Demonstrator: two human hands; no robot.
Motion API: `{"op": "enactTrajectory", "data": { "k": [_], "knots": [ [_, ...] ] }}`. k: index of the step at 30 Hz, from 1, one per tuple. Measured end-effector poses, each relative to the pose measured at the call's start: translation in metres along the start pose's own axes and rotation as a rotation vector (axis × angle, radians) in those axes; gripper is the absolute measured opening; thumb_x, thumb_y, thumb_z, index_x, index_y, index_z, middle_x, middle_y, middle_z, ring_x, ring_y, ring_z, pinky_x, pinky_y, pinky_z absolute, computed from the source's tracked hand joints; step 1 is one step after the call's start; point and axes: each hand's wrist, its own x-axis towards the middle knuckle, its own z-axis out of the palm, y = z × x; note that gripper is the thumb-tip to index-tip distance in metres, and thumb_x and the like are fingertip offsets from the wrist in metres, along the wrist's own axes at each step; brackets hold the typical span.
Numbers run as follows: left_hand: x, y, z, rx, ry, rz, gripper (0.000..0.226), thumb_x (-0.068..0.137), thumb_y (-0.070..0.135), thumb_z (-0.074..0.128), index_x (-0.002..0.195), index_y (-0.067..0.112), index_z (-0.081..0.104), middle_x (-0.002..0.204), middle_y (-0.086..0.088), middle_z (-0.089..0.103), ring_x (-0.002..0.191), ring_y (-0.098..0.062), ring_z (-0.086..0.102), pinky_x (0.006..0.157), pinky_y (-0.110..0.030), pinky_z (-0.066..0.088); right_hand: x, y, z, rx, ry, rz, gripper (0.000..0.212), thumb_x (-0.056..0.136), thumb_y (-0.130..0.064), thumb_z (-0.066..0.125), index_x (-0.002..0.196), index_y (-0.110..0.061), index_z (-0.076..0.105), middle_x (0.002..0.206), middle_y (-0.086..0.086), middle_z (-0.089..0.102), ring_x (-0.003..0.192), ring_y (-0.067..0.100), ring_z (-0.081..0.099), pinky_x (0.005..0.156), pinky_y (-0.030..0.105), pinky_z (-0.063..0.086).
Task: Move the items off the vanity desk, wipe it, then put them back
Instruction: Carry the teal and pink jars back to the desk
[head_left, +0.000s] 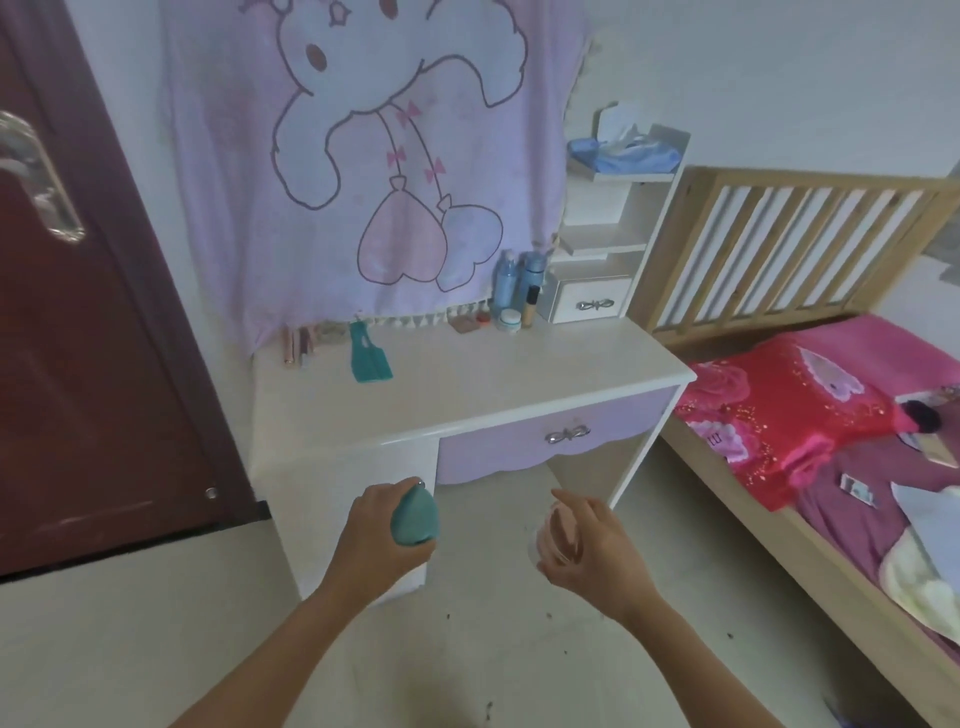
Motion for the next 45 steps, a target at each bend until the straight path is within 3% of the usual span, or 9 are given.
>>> {"op": "enactTrajectory", "data": {
  "k": [3, 8, 13, 17, 20, 26, 31, 38, 45],
  "knots": [
    [0.043, 0.009, 0.017, 0.016, 0.085, -0.024, 0.070, 0.065, 0.020, 0.079, 0.127, 0.020, 0.047, 0.111, 0.004, 0.044, 0.106, -0.014, 0.043, 0.085, -0.022, 0.034, 0.057, 0.023, -0.017, 0.032, -0.045, -0.012, 0.066, 0.069, -0.032, 0.073, 0.128, -0.029, 0.043, 0.116, -0.005, 0.045, 0.080, 0.014, 0.054, 0.080, 0.025, 0.047],
    [0.099, 0.018, 0.036, -0.007, 0.172, -0.102, 0.080, 0.050, 0.044, 0.067, 0.125, 0.024, 0.046, 0.104, 0.017, 0.042, 0.105, -0.016, 0.044, 0.086, -0.036, 0.049, 0.148, 0.047, -0.027, 0.021, -0.170, -0.071, 0.067, 0.069, -0.029, 0.072, 0.129, -0.030, 0.040, 0.121, -0.005, 0.042, 0.095, 0.014, 0.054, 0.083, 0.022, 0.043],
    [0.124, -0.001, 0.051, 0.055, 0.204, -0.206, 0.091, 0.043, 0.059, 0.056, 0.125, 0.021, 0.048, 0.109, 0.004, 0.046, 0.106, -0.017, 0.045, 0.089, -0.026, 0.038, 0.204, 0.055, 0.002, 0.031, -0.314, -0.109, 0.069, 0.072, -0.032, 0.069, 0.132, -0.030, 0.036, 0.123, -0.009, 0.037, 0.111, 0.013, 0.048, 0.087, 0.021, 0.043],
    [0.167, -0.019, 0.044, 0.051, 0.214, -0.280, 0.084, 0.050, 0.038, 0.077, 0.126, 0.020, 0.047, 0.109, 0.003, 0.044, 0.106, -0.020, 0.044, 0.082, -0.030, 0.048, 0.244, 0.051, 0.027, 0.068, -0.334, -0.125, 0.066, 0.073, -0.033, 0.066, 0.132, -0.028, 0.036, 0.122, -0.008, 0.039, 0.109, 0.013, 0.049, 0.085, 0.018, 0.040],
    [0.211, -0.035, 0.046, 0.087, 0.284, -0.264, 0.072, 0.064, 0.020, 0.080, 0.128, 0.017, 0.046, 0.109, 0.002, 0.044, 0.105, -0.019, 0.045, 0.083, -0.026, 0.039, 0.282, 0.046, 0.042, 0.070, -0.380, -0.126, 0.080, 0.059, -0.051, 0.055, 0.133, -0.030, 0.034, 0.118, -0.011, 0.036, 0.110, 0.013, 0.048, 0.085, 0.017, 0.040],
    [0.316, -0.058, 0.039, 0.031, 0.248, -0.242, 0.077, 0.058, 0.033, 0.076, 0.127, 0.015, 0.047, 0.114, 0.000, 0.047, 0.107, -0.017, 0.043, 0.090, -0.026, 0.036, 0.379, 0.035, 0.062, -0.072, -0.380, -0.171, 0.071, 0.069, -0.036, 0.067, 0.132, -0.029, 0.035, 0.130, -0.006, 0.036, 0.115, 0.014, 0.043, 0.087, 0.022, 0.042],
    [0.398, -0.075, 0.028, 0.069, 0.197, -0.181, 0.078, 0.060, 0.041, 0.066, 0.130, 0.015, 0.045, 0.115, 0.004, 0.043, 0.105, -0.009, 0.036, 0.089, -0.018, 0.026, 0.444, 0.018, 0.080, -0.138, -0.388, -0.177, 0.073, 0.067, -0.042, 0.061, 0.133, -0.030, 0.034, 0.133, -0.004, 0.033, 0.118, 0.014, 0.038, 0.087, 0.022, 0.044],
    [0.458, -0.103, 0.031, 0.164, 0.219, -0.217, 0.072, 0.068, 0.023, 0.077, 0.131, 0.014, 0.044, 0.124, -0.006, 0.046, 0.115, -0.022, 0.042, 0.096, -0.026, 0.033, 0.508, 0.007, 0.116, -0.174, -0.470, -0.223, 0.070, 0.073, -0.035, 0.066, 0.134, -0.030, 0.033, 0.134, -0.005, 0.032, 0.119, 0.016, 0.038, 0.089, 0.025, 0.043],
    [0.511, -0.121, 0.028, 0.277, 0.249, -0.209, 0.084, 0.045, 0.014, 0.088, 0.121, 0.015, 0.052, 0.105, -0.015, 0.060, 0.093, -0.037, 0.058, 0.072, -0.038, 0.048, 0.574, -0.012, 0.159, -0.147, -0.460, -0.345, 0.070, 0.069, -0.034, 0.068, 0.131, -0.027, 0.036, 0.133, 0.000, 0.036, 0.121, 0.023, 0.038, 0.084, 0.031, 0.046]
  ]
}}
